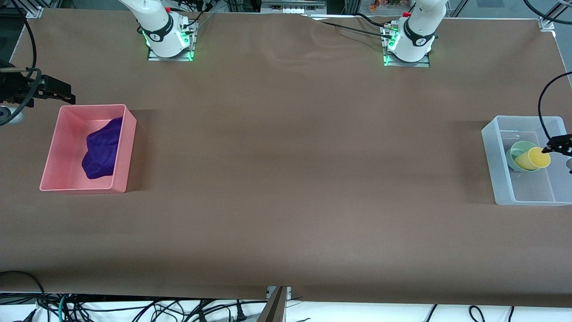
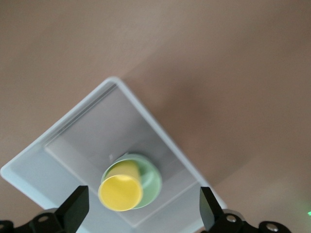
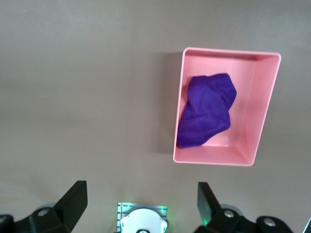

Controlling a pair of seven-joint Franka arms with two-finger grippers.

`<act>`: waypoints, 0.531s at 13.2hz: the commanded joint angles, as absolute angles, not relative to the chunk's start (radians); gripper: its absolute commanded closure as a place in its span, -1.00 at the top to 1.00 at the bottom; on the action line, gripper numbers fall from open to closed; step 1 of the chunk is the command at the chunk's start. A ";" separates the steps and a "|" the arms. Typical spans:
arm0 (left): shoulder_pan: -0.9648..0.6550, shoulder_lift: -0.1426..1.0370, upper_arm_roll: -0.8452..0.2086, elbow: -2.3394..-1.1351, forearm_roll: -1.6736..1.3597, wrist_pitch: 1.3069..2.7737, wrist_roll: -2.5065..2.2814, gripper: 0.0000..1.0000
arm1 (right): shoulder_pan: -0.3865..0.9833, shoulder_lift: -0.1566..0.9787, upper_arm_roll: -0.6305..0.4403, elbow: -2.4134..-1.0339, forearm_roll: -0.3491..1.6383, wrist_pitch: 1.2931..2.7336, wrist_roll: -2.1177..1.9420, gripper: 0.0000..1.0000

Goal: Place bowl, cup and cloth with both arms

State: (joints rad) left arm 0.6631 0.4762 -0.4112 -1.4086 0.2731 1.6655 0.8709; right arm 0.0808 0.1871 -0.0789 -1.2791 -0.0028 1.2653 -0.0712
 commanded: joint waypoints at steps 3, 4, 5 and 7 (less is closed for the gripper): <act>0.661 0.433 -0.658 -1.396 0.265 1.500 0.389 1.00 | 0.074 0.175 -0.081 -1.298 -0.034 1.255 -0.052 1.00; 0.663 0.431 -0.695 -1.396 0.264 1.484 0.314 1.00 | 0.074 0.176 -0.080 -1.296 -0.035 1.258 -0.051 1.00; 0.647 0.402 -0.702 -1.408 0.264 1.480 0.260 1.00 | 0.072 0.178 -0.081 -1.296 -0.035 1.261 -0.052 1.00; 0.480 0.317 -0.570 -1.420 0.221 1.476 0.215 1.00 | 0.072 0.181 -0.083 -1.295 -0.035 1.262 -0.052 1.00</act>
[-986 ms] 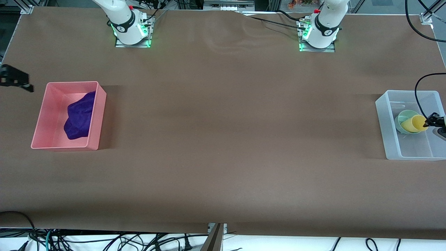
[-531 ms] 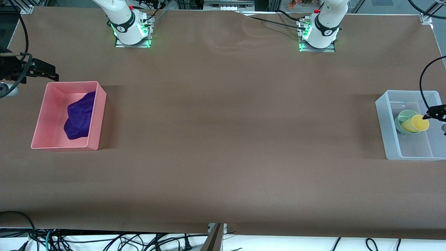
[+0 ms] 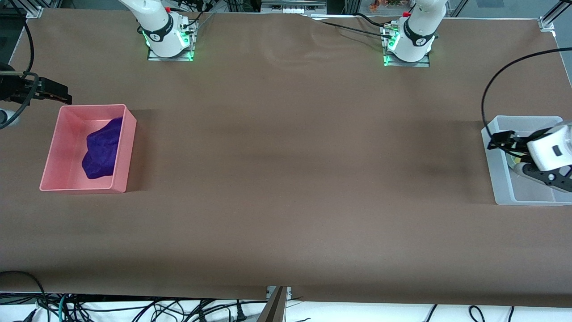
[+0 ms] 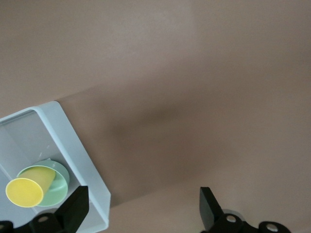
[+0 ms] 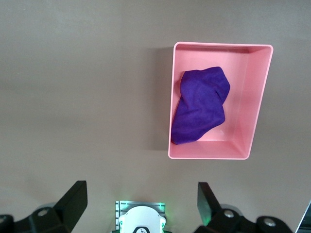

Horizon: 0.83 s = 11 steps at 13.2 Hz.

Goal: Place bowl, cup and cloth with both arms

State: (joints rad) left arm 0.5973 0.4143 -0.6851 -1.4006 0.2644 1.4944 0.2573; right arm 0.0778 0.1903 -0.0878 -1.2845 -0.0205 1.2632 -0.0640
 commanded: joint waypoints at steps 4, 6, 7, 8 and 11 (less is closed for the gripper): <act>0.065 0.146 -0.052 -1.538 -0.081 1.575 0.099 1.00 | 0.075 0.181 -0.080 -1.295 -0.034 1.266 -0.049 1.00; 0.018 0.014 -0.006 -1.720 -0.069 1.699 0.065 1.00 | 0.075 0.181 -0.080 -1.293 -0.034 1.266 -0.049 1.00; 0.012 -0.050 -0.006 -1.814 -0.048 1.759 0.066 1.00 | 0.075 0.181 -0.080 -1.295 -0.034 1.266 -0.049 1.00; 0.000 -0.084 -0.006 -1.860 -0.002 1.778 0.066 1.00 | 0.075 0.181 -0.080 -1.295 -0.034 1.264 -0.049 1.00; -0.038 -0.081 -0.008 -1.858 0.054 1.772 0.060 1.00 | 0.074 0.181 -0.081 -1.295 -0.034 1.264 -0.049 1.00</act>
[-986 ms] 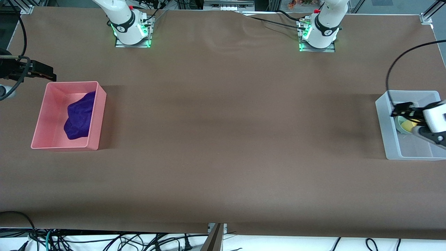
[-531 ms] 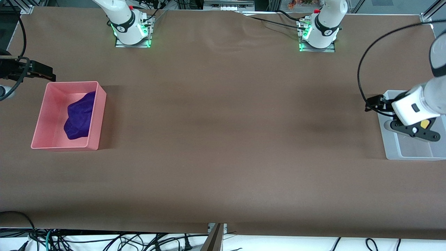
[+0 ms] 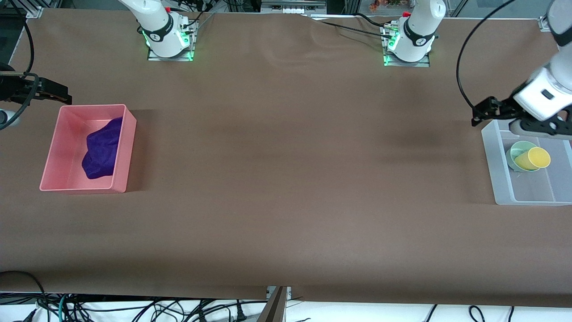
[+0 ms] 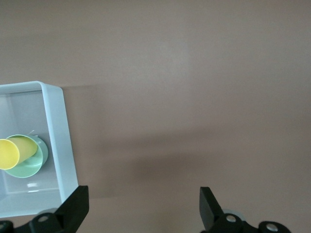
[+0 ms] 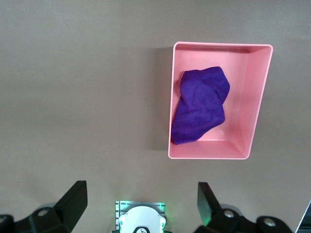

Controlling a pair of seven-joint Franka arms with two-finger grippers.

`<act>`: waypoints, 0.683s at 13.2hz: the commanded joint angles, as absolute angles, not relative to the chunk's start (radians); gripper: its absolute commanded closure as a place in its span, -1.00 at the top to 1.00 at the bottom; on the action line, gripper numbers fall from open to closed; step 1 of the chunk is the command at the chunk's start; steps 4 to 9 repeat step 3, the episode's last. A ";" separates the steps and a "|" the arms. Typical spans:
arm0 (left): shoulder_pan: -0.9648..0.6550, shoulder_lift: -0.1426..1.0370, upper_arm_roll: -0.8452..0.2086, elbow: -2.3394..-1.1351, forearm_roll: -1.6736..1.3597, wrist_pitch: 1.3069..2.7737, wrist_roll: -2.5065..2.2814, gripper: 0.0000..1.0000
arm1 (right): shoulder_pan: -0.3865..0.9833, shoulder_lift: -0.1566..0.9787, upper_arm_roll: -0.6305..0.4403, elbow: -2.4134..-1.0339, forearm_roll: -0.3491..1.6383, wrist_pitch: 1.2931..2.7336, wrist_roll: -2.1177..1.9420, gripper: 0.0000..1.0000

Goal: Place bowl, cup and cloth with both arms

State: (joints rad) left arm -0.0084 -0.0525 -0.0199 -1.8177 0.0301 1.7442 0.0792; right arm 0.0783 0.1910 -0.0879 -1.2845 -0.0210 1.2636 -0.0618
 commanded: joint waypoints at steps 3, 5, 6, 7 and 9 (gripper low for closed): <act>-0.038 -0.075 -0.003 -1.852 0.032 1.772 0.058 1.00 | 0.075 0.181 -0.080 -1.295 -0.034 1.264 -0.049 1.00; -0.038 -0.075 -0.003 -1.852 0.032 1.772 0.058 1.00 | 0.075 0.181 -0.080 -1.295 -0.034 1.264 -0.049 1.00; -0.038 -0.075 -0.003 -1.852 0.032 1.772 0.058 1.00 | 0.075 0.181 -0.080 -1.295 -0.034 1.264 -0.049 1.00; -0.038 -0.075 -0.003 -1.852 0.032 1.772 0.058 1.00 | 0.075 0.181 -0.080 -1.295 -0.034 1.264 -0.049 1.00; -0.038 -0.075 -0.003 -1.852 0.032 1.772 0.058 1.00 | 0.075 0.181 -0.080 -1.295 -0.034 1.264 -0.049 1.00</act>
